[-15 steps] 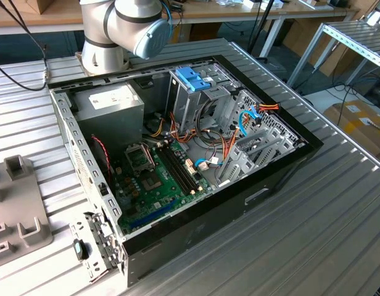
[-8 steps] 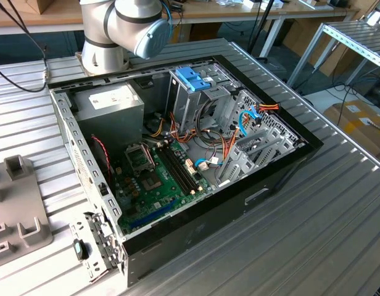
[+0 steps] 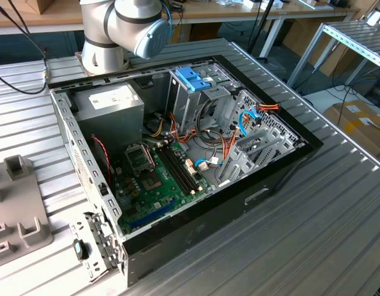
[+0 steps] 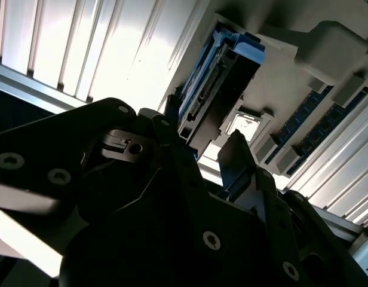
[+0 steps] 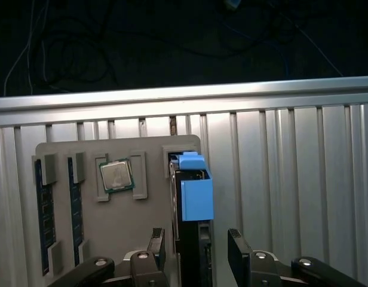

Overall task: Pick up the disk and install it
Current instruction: 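Pick up the disk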

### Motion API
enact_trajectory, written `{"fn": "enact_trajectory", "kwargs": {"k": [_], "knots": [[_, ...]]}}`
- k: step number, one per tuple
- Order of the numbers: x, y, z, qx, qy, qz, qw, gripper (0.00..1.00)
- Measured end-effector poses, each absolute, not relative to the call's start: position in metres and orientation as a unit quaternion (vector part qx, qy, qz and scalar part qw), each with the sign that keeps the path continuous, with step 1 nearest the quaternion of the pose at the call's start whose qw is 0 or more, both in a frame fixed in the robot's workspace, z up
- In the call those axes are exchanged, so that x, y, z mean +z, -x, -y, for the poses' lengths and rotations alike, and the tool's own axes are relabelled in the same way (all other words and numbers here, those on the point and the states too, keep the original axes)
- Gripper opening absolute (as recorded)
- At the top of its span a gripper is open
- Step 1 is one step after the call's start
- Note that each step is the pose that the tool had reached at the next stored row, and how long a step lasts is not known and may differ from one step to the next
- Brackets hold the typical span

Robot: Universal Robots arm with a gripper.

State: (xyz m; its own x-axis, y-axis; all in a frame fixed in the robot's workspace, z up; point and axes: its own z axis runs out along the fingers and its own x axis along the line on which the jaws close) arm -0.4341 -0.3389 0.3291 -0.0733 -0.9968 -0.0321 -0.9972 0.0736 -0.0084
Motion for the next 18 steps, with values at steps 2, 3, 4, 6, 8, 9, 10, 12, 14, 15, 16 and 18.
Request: {"fn": "enact_trajectory", "kwargs": {"k": [2, 3, 4, 6, 8, 9, 10, 12, 14, 15, 16, 18], "knots": [[0.325, 0.434, 0.339, 0.008, 0.681, -0.733, 0.014, 0.54], [0.324, 0.434, 0.339, 0.008, 0.681, -0.733, 0.014, 0.54], [0.322, 0.434, 0.339, 0.008, 0.681, -0.733, 0.014, 0.54], [0.318, 0.434, 0.339, 0.009, 0.681, -0.733, 0.014, 0.54], [0.314, 0.434, 0.339, 0.009, 0.681, -0.733, 0.014, 0.54], [0.312, 0.434, 0.339, 0.009, 0.681, -0.733, 0.014, 0.54], [0.309, 0.434, 0.339, 0.009, 0.681, -0.733, 0.013, 0.54], [0.308, 0.434, 0.339, 0.009, 0.681, -0.733, 0.013, 0.54], [0.308, 0.434, 0.339, 0.009, 0.681, -0.733, 0.013, 0.54], [0.308, 0.434, 0.339, 0.009, 0.681, -0.733, 0.013, 0.54], [0.308, 0.434, 0.339, 0.009, 0.681, -0.733, 0.013, 0.54], [0.307, 0.434, 0.339, 0.009, 0.681, -0.733, 0.014, 0.54]]}}
